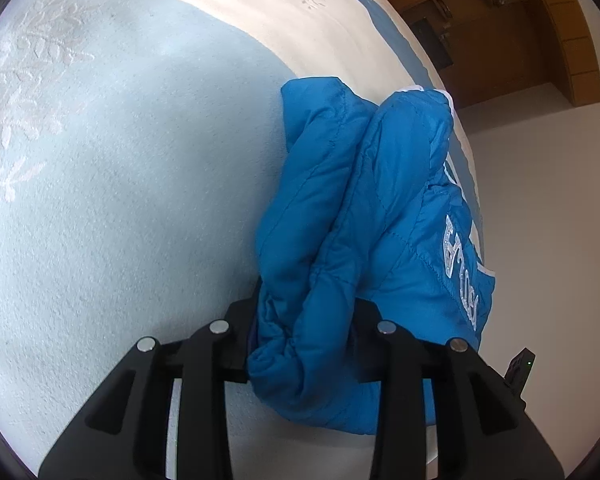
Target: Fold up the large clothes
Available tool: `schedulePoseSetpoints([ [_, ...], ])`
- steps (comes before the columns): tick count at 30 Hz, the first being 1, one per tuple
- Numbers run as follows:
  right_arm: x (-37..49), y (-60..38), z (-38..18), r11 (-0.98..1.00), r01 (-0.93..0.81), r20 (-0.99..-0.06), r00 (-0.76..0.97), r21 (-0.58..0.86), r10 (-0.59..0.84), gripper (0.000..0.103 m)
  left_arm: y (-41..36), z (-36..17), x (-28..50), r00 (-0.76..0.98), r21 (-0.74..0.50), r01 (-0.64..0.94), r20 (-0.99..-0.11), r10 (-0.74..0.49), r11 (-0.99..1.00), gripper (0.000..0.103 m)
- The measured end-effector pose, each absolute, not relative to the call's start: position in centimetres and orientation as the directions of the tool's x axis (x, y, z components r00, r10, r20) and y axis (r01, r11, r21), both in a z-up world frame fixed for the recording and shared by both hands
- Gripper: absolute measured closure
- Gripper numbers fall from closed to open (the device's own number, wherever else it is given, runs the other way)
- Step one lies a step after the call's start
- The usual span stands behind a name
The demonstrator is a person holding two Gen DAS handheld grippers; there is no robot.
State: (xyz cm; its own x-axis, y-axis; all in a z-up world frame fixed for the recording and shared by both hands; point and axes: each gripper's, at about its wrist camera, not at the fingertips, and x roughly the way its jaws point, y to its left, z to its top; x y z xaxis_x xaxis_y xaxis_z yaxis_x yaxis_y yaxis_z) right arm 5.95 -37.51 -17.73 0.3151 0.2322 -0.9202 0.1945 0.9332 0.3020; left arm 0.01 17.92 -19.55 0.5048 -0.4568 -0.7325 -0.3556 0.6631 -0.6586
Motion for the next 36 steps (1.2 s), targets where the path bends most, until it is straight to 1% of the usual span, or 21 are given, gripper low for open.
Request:
schedulePoseSetpoints([
  [4,5.9,-37.7,-17.8,0.928,0.201,-0.917,0.318,0.314,0.242,0.047,17.6,-18.9,0.4,0.503,-0.646,-0.369,-0.744,-0.44,0.668,0.071],
  [7,5.7,-38.2,-17.6,0.915,0.218,-0.911,0.32,0.339,0.261,0.047,16.7,-17.6,0.4,0.511,-0.621,-0.354,-0.754,-0.412,0.699,0.074],
  [9,5.4,-38.8,-17.2,0.91,0.234,-0.911,0.32,0.341,0.259,0.043,15.9,-16.5,0.4,0.522,-0.611,-0.335,-0.754,-0.399,0.717,0.075],
  [14,4.3,-39.5,-13.7,0.942,0.209,-0.901,0.401,0.264,0.163,0.043,14.0,-12.7,0.3,0.555,-0.564,-0.257,-0.751,-0.358,0.785,0.077],
  [18,3.5,-39.5,-11.0,0.956,0.178,-0.882,0.452,0.232,0.13,0.043,11.3,-8.3,0.6,0.603,-0.53,-0.157,-0.72,-0.344,0.833,0.078],
  [23,3.0,-39.3,-9.0,0.953,0.129,-0.862,0.472,0.275,0.185,0.043,6.0,-2.3,1.4,0.646,-0.48,0.041,-0.656,-0.39,0.876,0.078],
  [27,2.7,-38.8,-7.7,0.961,0.12,-0.861,0.481,0.25,0.164,0.043,1.5,0.0,2.2,0.624,-0.462,0.179,-0.629,-0.464,0.868,0.078],
  [31,2.1,-38.8,-6.7,0.96,0.126,-0.858,0.487,0.252,0.161,0.043,-2.6,0.8,3.3,0.583,-0.437,0.29,-0.625,-0.519,0.851,0.078],
  [36,1.7,-39.5,-6.4,0.952,0.144,-0.856,0.488,0.27,0.168,0.043,-8.1,-0.8,4.8,0.5,-0.41,0.396,-0.654,-0.568,0.822,0.078],
])
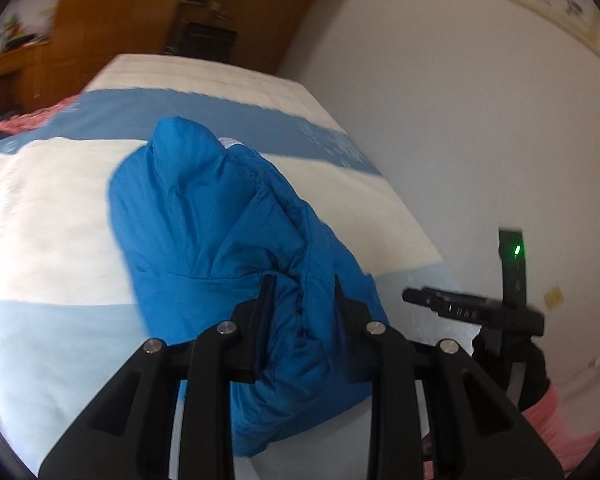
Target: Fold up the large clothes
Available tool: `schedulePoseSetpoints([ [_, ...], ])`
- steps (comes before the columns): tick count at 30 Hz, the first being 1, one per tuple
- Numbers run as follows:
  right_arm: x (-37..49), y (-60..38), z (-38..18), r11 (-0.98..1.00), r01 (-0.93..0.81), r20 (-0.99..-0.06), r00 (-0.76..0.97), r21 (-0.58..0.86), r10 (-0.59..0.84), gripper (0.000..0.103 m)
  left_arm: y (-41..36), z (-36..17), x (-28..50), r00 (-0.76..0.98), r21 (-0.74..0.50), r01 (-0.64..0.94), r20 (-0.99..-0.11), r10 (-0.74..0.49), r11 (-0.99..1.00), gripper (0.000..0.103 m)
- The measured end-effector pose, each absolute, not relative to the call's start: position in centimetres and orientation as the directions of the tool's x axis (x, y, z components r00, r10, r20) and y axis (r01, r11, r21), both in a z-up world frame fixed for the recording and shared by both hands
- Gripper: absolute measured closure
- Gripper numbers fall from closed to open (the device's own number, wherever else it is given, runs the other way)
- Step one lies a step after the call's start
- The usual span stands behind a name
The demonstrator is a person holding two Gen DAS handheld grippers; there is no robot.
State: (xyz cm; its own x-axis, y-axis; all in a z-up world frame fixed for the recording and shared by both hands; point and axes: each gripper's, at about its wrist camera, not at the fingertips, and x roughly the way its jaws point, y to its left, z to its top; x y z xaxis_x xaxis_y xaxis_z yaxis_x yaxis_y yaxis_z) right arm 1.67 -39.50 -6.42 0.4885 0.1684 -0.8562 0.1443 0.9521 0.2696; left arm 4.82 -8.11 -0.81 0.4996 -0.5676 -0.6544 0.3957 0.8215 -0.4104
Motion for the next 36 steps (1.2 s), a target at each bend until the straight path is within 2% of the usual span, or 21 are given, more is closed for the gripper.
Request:
schedulePoseSetpoints([
  [11,1.6,-40.8,-7.3,0.948,0.167,-0.863,0.477,0.271,0.163,0.043,-14.7,-10.0,9.3,0.258,-0.468,0.428,-0.757,-0.601,0.773,0.079],
  [19,2.4,-40.3,-8.0,0.95,0.162,-0.874,0.455,0.268,0.169,0.043,-15.4,-14.1,10.7,0.222,-0.469,0.407,-0.782,-0.583,0.784,0.078],
  [25,3.5,-39.1,-7.5,0.955,0.129,-0.872,0.454,0.267,0.183,0.043,-13.9,-12.3,10.7,0.187,-0.546,0.362,-0.752,-0.633,0.755,0.074],
  [26,3.7,-38.9,-7.3,0.955,0.122,-0.87,0.455,0.27,0.188,0.043,-13.3,-11.7,10.4,0.182,-0.559,0.36,-0.743,-0.644,0.747,0.069],
  [27,3.8,-38.8,-7.1,0.954,0.117,-0.868,0.456,0.277,0.196,0.043,-12.7,-10.6,10.3,0.18,-0.582,0.359,-0.724,-0.666,0.73,0.058],
  [29,4.2,-38.6,-6.7,0.951,0.107,-0.864,0.456,0.292,0.214,0.043,-12.3,-8.5,9.8,0.195,-0.601,0.368,-0.696,-0.691,0.71,0.049],
  [30,4.4,-38.4,-6.5,0.949,0.101,-0.862,0.456,0.298,0.222,0.042,-11.8,-7.8,9.7,0.202,-0.605,0.372,-0.687,-0.698,0.704,0.049],
  [32,4.9,-38.1,-6.2,0.945,0.092,-0.859,0.451,0.313,0.24,0.038,-9.9,-6.1,9.6,0.238,-0.608,0.361,-0.673,-0.7,0.707,0.048],
  [33,5.2,-38.0,-5.9,0.94,0.085,-0.855,0.449,0.33,0.259,0.033,-8.9,-5.6,9.7,0.265,-0.598,0.343,-0.678,-0.685,0.725,0.048],
  [36,6.3,-37.1,-5.4,0.923,0.048,-0.844,0.426,0.382,0.327,0.024,-5.5,-4.9,10.5,0.351,-0.533,0.265,-0.723,-0.596,0.803,0.049],
])
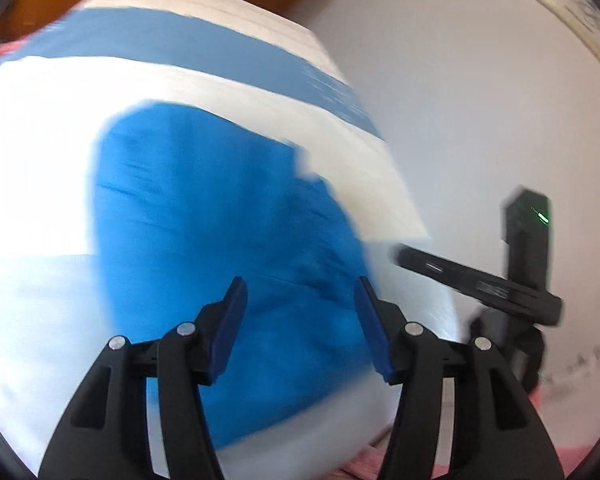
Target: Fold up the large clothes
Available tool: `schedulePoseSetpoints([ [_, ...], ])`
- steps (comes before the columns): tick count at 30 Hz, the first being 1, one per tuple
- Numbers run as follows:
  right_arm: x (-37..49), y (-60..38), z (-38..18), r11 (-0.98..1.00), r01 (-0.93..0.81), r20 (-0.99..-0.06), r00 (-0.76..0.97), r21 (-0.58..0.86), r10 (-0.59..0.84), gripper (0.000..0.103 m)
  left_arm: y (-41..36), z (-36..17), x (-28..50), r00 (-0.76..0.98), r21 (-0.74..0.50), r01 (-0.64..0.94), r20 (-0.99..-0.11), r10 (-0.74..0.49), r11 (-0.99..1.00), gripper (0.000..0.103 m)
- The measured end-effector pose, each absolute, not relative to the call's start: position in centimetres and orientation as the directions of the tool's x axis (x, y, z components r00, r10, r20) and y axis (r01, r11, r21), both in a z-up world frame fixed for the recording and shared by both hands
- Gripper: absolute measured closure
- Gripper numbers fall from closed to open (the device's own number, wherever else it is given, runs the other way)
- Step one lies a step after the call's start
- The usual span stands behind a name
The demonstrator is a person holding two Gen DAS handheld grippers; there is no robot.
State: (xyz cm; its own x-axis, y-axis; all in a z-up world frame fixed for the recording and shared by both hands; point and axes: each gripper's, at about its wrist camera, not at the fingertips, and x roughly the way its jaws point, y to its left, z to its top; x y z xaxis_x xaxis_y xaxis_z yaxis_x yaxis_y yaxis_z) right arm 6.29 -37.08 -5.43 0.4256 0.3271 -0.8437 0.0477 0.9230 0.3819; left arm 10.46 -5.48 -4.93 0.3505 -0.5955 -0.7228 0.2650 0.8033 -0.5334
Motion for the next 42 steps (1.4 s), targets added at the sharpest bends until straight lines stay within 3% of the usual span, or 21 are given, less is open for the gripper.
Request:
schedulePoseSetpoints([
  [3,7.6,-35.5,-5.4,0.917,0.006,-0.849,0.381,0.399,0.367,0.017,-2.7,-5.7,11.5,0.404,-0.369,0.152,-0.823,-0.398,0.917,0.049],
  [8,9.7,-32.3,-6.7,0.916,-0.045,-0.872,0.292,0.399,0.394,0.014,-0.7,-7.8,13.1,0.379,-0.32,0.043,-0.871,-0.312,0.946,0.054],
  [15,12.3,-30.8,-10.0,0.913,-0.006,-0.902,0.15,0.408,0.404,0.013,-0.8,-9.7,13.9,0.354,-0.303,0.019,-0.889,-0.29,0.953,0.054],
  [25,14.8,-30.3,-13.4,0.837,0.055,-0.839,0.06,0.544,0.541,0.014,-0.4,-11.4,14.5,0.361,-0.285,-0.009,-0.895,-0.263,0.959,0.054],
  [27,15.4,-29.8,-13.4,0.842,0.033,-0.841,0.067,0.539,0.536,0.021,-0.1,-11.7,14.6,0.357,-0.288,-0.017,-0.896,-0.263,0.958,0.054],
  [31,15.8,-28.6,-12.5,0.844,-0.035,-0.84,0.081,0.535,0.536,0.062,0.6,-12.3,14.6,0.35,-0.287,-0.043,-0.902,-0.254,0.957,0.054],
  [33,15.5,-28.1,-11.4,0.853,-0.084,-0.847,0.099,0.515,0.522,0.073,0.9,-12.5,14.7,0.347,-0.286,-0.055,-0.904,-0.25,0.957,0.054],
  [37,14.8,-27.5,-8.4,0.856,-0.197,-0.847,0.15,0.479,0.509,0.082,1.0,-12.3,14.6,0.345,-0.301,-0.068,-0.902,-0.26,0.951,0.054],
  [42,12.8,-29.1,-4.6,0.847,-0.249,-0.826,0.214,0.47,0.521,0.084,0.3,-10.5,14.1,0.371,-0.316,-0.028,-0.884,-0.284,0.948,0.054],
])
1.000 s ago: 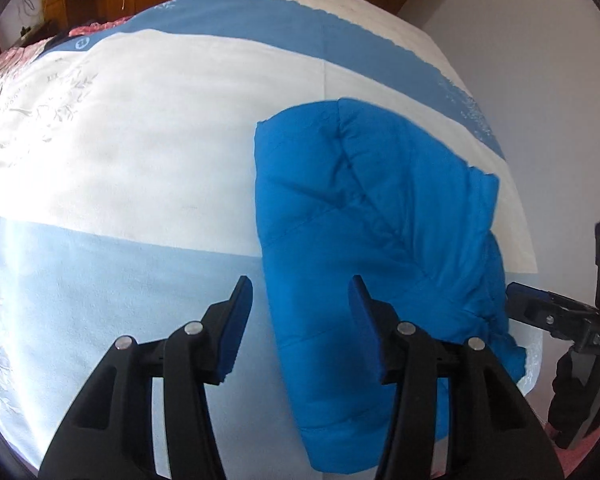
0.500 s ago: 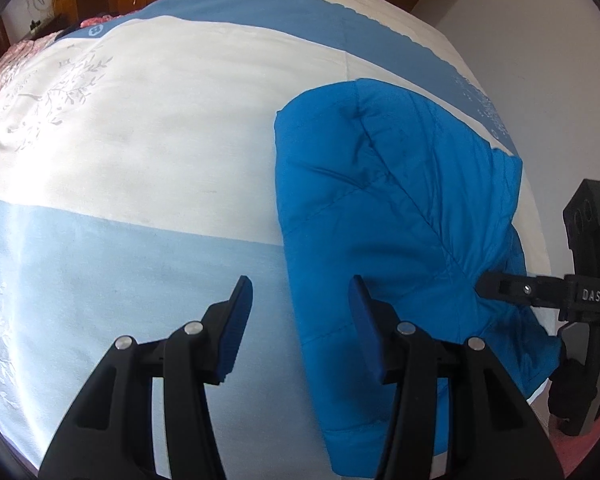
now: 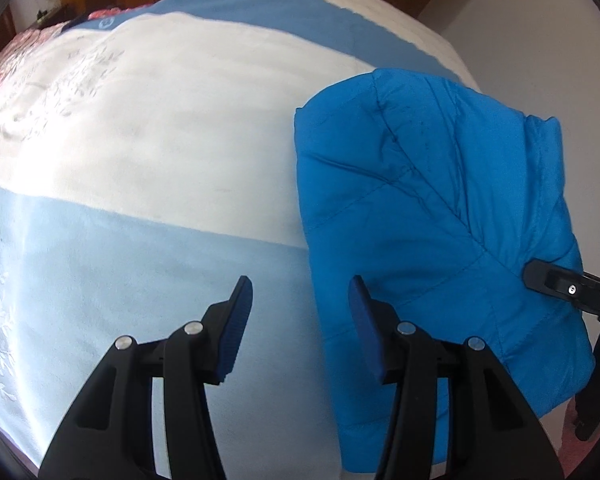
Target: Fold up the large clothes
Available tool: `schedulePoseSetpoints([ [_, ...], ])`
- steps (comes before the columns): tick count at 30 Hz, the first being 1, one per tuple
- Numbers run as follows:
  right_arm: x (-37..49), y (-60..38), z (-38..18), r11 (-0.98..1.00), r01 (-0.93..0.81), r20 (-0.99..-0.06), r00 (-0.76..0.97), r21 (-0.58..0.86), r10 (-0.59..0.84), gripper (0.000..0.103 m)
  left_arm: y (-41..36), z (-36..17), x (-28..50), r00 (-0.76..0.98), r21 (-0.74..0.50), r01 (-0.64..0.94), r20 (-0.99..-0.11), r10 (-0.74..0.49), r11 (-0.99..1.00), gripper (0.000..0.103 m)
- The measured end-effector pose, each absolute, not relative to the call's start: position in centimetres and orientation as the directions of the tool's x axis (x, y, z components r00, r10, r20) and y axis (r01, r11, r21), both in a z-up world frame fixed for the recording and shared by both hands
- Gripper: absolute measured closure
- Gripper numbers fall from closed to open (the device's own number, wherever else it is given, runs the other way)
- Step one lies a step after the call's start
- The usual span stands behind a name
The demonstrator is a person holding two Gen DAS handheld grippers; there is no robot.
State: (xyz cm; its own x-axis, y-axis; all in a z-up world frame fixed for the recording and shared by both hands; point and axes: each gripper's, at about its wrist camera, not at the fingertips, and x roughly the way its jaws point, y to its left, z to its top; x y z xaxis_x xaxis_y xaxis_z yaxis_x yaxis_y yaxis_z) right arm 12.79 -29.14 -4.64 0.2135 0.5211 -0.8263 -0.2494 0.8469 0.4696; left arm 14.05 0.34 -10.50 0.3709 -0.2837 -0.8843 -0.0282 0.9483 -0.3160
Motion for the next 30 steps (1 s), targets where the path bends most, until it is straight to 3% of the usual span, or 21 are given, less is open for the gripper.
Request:
schedulePoseSetpoints([
  [13,7.6,-37.4,-1.6,0.865,-0.144,-0.799,0.333,0.481,0.5,0.085,-8.0,-7.3,12.7,0.343,-0.373,0.186,-0.842,-0.416,0.909,0.054],
  [23,7.7,-42.6,-8.1,0.834,0.044,-0.799,0.317,0.551,0.511,0.084,-12.4,-9.0,12.1,0.27,-0.349,0.273,-0.866,-0.42,0.896,0.054],
  [30,7.5,-43.4,-13.3,0.796,0.11,-0.779,0.323,0.595,0.538,0.078,-13.6,-9.9,11.9,0.251,-0.324,0.295,-0.881,-0.4,0.899,0.053],
])
